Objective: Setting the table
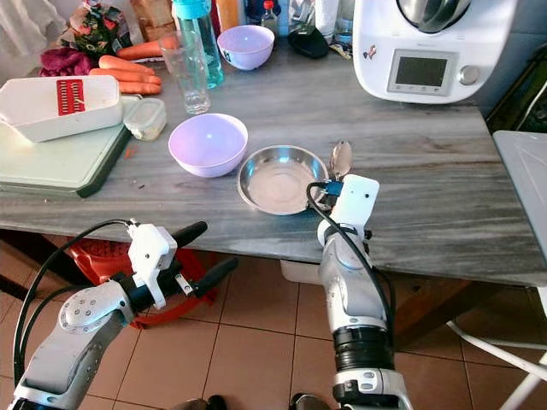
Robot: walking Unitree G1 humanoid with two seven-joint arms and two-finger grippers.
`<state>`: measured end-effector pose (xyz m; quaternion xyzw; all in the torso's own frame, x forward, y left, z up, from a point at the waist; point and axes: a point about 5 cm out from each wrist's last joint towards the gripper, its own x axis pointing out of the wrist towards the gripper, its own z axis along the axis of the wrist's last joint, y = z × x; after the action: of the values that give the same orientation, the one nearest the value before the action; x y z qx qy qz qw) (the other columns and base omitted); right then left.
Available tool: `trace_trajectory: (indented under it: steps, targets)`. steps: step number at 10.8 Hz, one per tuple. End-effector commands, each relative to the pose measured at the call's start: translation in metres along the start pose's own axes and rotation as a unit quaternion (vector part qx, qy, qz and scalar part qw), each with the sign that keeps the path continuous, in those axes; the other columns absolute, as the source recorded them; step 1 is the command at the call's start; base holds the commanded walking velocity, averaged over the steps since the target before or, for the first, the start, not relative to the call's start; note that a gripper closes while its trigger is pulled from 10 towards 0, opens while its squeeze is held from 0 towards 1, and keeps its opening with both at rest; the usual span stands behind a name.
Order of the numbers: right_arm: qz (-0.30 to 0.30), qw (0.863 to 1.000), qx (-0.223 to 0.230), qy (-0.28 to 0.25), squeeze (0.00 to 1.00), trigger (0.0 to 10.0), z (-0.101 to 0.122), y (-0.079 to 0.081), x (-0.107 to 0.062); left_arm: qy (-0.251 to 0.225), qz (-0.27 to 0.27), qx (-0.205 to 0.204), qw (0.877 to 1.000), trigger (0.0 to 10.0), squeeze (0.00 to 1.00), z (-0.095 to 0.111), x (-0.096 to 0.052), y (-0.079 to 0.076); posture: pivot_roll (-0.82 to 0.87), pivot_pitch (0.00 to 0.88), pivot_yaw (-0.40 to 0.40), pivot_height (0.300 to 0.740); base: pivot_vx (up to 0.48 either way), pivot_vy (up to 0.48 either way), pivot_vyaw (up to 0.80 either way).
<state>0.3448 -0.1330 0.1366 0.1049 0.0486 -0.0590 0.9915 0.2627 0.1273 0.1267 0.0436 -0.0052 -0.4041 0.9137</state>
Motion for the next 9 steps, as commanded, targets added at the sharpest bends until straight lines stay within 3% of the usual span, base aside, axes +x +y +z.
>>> trace_trajectory:
  steps: [1, 2, 5, 9]
  targets:
    - [0.004, 0.999, 0.001, 0.042, 0.0, 10.0, -0.016, 0.004, -0.004, 0.002, -0.002, -0.002, 1.0, 10.0, 0.0, 0.0, -0.003, -0.002, 0.0, 0.184, 0.04, 0.74, 0.0, 0.0, 0.0]
    - [0.006, 0.999, 0.016, 0.045, 0.0, 10.0, -0.015, 0.007, -0.006, 0.002, -0.002, -0.002, 1.0, 10.0, 0.0, 0.001, -0.003, -0.002, 0.0, 0.184, 0.04, 0.74, 0.0, 0.0, 0.0]
    - [0.001, 0.998, -0.007, 0.056, 0.0, 10.0, -0.014, 0.011, -0.022, 0.005, -0.001, -0.003, 1.0, 10.0, 0.0, 0.0, -0.002, -0.002, 0.0, 0.181, 0.038, 0.74, 0.0, 0.0, 0.0]
    - [-0.058, 0.996, -0.031, 0.064, 0.0, 10.0, -0.01, -0.005, -0.038, 0.004, -0.002, -0.002, 1.0, 10.0, 0.0, -0.001, 0.001, -0.001, -0.01, 0.168, 0.038, 0.74, 0.0, 0.0, 0.0]
